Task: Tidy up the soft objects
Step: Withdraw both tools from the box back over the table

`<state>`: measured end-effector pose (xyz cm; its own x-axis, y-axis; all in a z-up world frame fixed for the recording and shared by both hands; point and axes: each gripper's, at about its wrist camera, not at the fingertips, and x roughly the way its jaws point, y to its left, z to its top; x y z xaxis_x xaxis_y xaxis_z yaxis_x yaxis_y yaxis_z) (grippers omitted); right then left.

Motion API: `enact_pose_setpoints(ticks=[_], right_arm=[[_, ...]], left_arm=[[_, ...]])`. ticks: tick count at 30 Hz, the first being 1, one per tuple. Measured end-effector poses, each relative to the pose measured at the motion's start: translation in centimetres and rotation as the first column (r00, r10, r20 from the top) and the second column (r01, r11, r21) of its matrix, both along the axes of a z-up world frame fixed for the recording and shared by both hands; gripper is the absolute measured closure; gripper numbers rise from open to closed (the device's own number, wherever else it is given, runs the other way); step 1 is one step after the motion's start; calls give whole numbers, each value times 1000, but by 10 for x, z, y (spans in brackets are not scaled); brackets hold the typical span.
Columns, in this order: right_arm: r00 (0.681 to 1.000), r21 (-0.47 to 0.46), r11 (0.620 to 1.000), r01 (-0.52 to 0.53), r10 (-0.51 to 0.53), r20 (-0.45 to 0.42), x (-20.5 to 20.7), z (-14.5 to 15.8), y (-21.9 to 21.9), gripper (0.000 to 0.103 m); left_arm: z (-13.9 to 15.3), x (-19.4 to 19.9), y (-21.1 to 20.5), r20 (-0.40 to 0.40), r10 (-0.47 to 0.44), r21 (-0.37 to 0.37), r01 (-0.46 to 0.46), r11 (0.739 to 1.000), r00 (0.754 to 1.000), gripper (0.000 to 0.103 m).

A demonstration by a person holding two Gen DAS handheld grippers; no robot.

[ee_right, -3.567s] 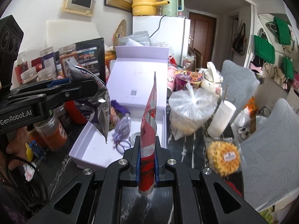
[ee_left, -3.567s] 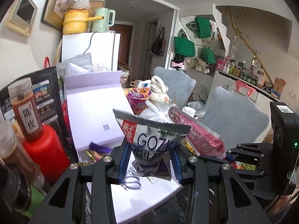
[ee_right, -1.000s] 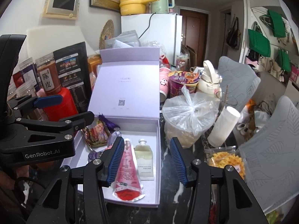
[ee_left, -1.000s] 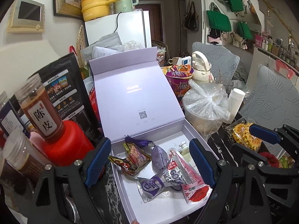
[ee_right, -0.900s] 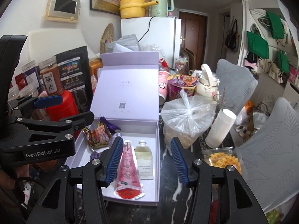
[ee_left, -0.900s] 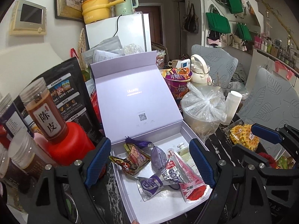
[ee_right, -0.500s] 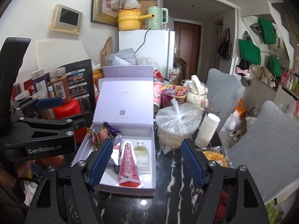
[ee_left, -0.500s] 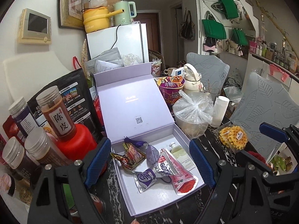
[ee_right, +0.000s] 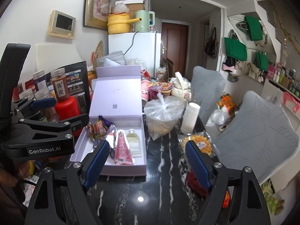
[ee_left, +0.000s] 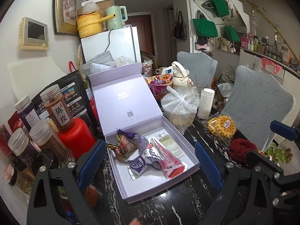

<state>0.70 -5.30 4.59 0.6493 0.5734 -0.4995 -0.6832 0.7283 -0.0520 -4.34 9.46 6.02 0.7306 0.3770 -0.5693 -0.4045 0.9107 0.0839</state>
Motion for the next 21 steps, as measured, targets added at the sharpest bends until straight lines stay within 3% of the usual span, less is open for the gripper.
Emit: enact_pose_setpoints(ticks=[7,21], right_arm=[[999,3,999,40,-40,-7,-21,-3,-26,17],[991,-14,991,133,-133,-27,-53,-21,-69,16]], left_arm=[[-13,-14,-15,-24,-81,-95,78,992,996,6],[-34,-36,-49,-22,-199,-117,196,974,980,6]])
